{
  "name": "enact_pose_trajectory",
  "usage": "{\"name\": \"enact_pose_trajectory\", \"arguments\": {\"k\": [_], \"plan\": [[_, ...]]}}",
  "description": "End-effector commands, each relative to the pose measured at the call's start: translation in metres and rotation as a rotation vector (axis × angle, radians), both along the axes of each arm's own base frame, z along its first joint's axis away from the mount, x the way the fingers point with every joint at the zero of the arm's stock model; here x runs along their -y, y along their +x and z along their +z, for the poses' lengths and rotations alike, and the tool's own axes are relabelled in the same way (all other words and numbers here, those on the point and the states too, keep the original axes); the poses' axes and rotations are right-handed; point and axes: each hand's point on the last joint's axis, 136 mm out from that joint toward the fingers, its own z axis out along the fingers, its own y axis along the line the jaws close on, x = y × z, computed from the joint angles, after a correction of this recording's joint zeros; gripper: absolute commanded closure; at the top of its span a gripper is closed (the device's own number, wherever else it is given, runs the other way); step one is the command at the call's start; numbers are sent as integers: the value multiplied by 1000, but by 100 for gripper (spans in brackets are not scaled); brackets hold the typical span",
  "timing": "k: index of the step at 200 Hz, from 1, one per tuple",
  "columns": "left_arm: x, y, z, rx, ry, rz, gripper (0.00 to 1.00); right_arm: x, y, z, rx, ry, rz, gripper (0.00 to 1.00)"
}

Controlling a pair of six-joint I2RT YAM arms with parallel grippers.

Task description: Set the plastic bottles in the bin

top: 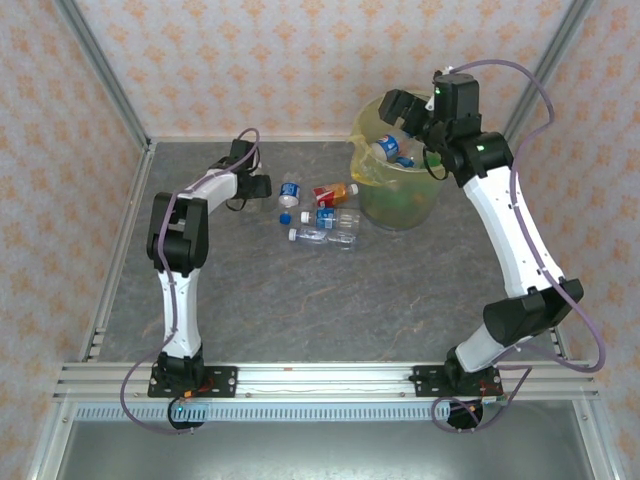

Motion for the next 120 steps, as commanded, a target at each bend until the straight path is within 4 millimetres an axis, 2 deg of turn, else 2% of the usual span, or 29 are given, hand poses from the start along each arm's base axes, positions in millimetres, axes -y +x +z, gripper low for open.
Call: {"name": "enact_pose_trajectory", "arguments": {"k": [1, 33, 36, 38, 54, 85, 120], "plan": [[5, -4, 41, 88, -45, 3, 35, -1, -10, 23, 61, 47, 11, 0], [19, -19, 88, 190, -114, -32, 35, -9, -15, 28, 70, 77, 55, 0], [21, -21, 86, 188, -114, -35, 35, -10, -15, 27, 69, 79, 61, 0], [22, -22, 97, 209, -118, -40, 35, -11, -15, 28, 71, 83, 65, 0], [33, -32, 120, 259, -124, -71, 35, -17, -18, 30, 76, 99, 91, 0], [66, -53, 173, 376, -146, -162, 35, -30, -22, 34, 91, 128, 132, 0], [100, -79, 235, 524, -224, -243, 36, -54, -30, 36, 94, 203, 231, 0]]}}
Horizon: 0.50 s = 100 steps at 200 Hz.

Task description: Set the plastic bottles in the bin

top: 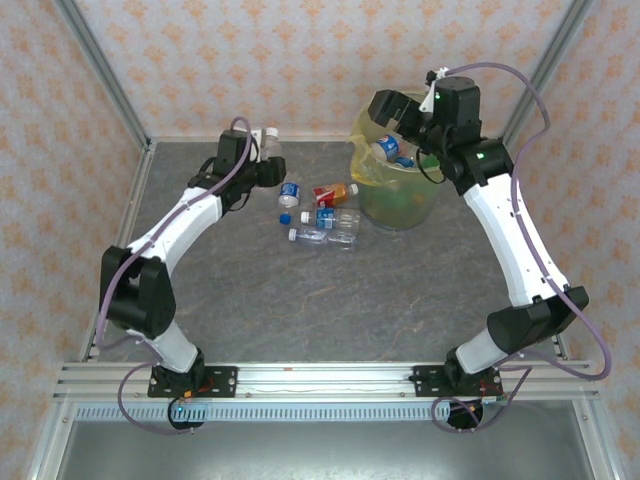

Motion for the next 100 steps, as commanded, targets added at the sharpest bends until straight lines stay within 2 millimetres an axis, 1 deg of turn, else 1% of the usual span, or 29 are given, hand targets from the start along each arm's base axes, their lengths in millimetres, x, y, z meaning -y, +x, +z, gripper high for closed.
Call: {"name": "enact_pose_trajectory", "arguments": {"k": [1, 30, 54, 75, 100], "plan": [[20, -14, 43, 115, -66, -60, 36, -17, -13, 22, 51, 90, 85, 0], [51, -40, 84, 222, -124, -157, 37, -33, -16, 22, 56, 123, 130, 0], [76, -62, 112, 276, -187, -257, 38, -52, -20, 24, 50, 158, 197, 14], [97, -80, 130, 310, -215, -341, 39, -73, -25, 25, 46, 177, 270, 25], [114, -96, 143, 333, -227, -412, 39, -97, -28, 27, 31, 180, 336, 31]]}}
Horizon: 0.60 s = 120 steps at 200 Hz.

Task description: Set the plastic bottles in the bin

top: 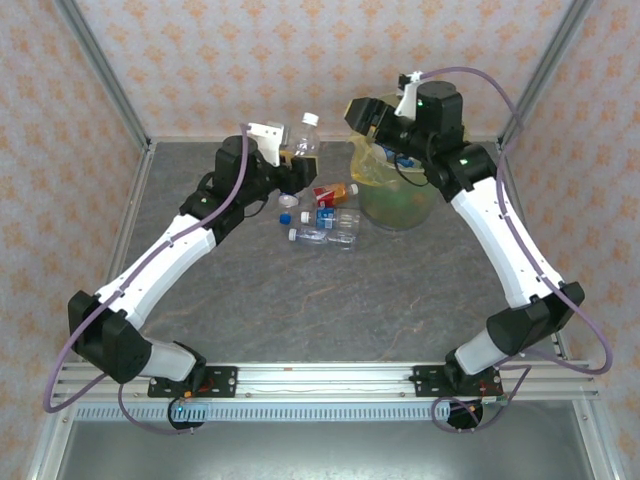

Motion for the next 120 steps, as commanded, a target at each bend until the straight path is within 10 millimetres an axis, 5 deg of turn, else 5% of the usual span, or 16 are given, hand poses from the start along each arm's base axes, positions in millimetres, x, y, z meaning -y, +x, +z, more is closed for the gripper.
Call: {"name": "enact_pose_trajectory", "arguments": {"k": [1, 92, 120], "plan": [[18, -19, 32, 79, -46, -95, 39, -27, -5, 17, 33, 37, 95, 32], [32, -41, 47, 124, -68, -187, 39, -54, 4, 4, -31, 15, 143, 59], [34, -39, 44, 115, -55, -192, 39, -58, 4, 2, -40, 15, 159, 58]]}}
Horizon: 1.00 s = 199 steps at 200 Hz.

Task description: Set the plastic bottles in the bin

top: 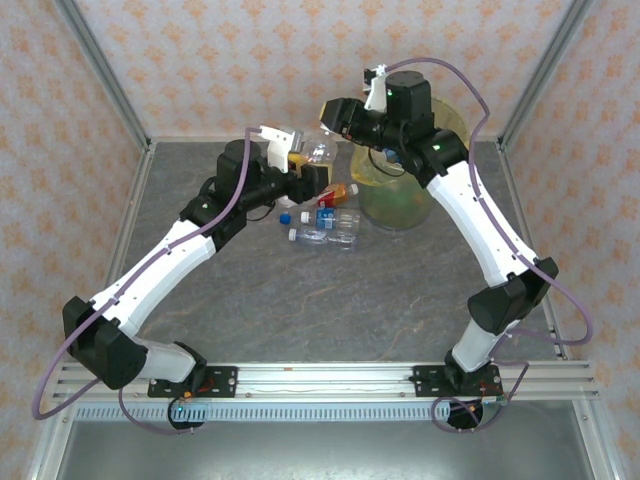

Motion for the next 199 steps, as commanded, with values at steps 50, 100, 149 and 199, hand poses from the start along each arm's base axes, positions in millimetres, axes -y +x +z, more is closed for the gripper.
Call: {"name": "enact_pose_trajectory", "arguments": {"k": [50, 100, 149, 199], "plan": [[10, -6, 26, 65, -17, -58, 39, -8, -6, -4, -15, -33, 51, 58], [12, -1, 20, 44, -2, -57, 39, -4, -11, -7, -12, -49, 47, 71], [9, 3, 24, 44, -12, -21, 20, 12, -5, 3, 7, -46, -30, 75], [-5, -6, 46, 85, -37, 24, 1, 60, 17, 32, 50, 34, -171, 75]]}}
